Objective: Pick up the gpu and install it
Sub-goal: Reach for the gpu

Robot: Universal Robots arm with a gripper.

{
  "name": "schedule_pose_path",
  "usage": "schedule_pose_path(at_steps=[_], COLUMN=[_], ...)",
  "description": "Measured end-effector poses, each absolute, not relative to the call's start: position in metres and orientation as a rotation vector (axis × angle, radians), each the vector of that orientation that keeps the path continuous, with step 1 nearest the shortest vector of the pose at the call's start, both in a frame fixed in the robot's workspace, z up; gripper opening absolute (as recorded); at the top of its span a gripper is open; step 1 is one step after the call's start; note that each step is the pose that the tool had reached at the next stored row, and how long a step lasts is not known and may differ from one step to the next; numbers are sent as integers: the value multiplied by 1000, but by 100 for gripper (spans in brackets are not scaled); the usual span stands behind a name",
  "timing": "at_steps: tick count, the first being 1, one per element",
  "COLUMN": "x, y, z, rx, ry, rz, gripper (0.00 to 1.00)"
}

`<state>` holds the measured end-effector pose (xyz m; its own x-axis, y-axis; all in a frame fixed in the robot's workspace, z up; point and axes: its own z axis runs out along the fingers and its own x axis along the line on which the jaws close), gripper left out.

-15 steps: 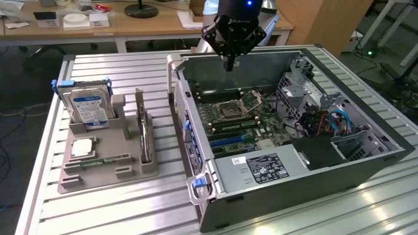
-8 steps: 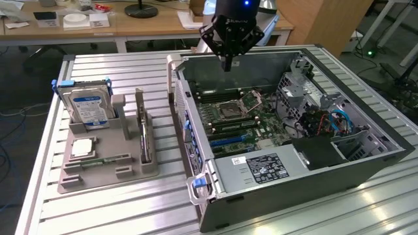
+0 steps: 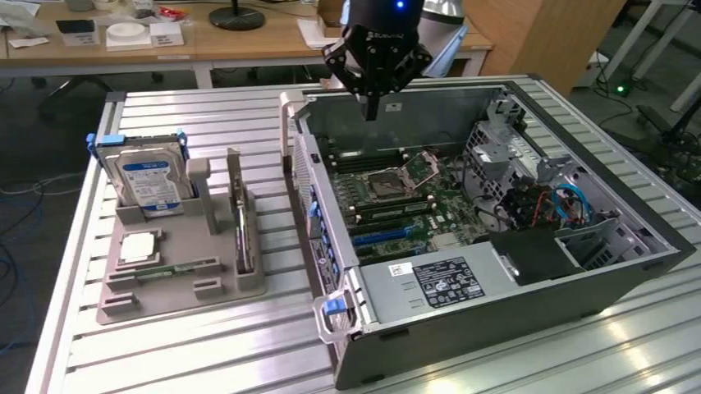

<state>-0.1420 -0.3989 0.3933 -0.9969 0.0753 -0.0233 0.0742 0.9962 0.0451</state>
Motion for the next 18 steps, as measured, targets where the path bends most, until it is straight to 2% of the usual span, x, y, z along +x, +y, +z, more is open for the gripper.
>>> schedule_pose_path(at_steps=[18], x=[-170], y=[-399], z=[393], rx=[117], ry=[3114], rz=[69], gripper=[11])
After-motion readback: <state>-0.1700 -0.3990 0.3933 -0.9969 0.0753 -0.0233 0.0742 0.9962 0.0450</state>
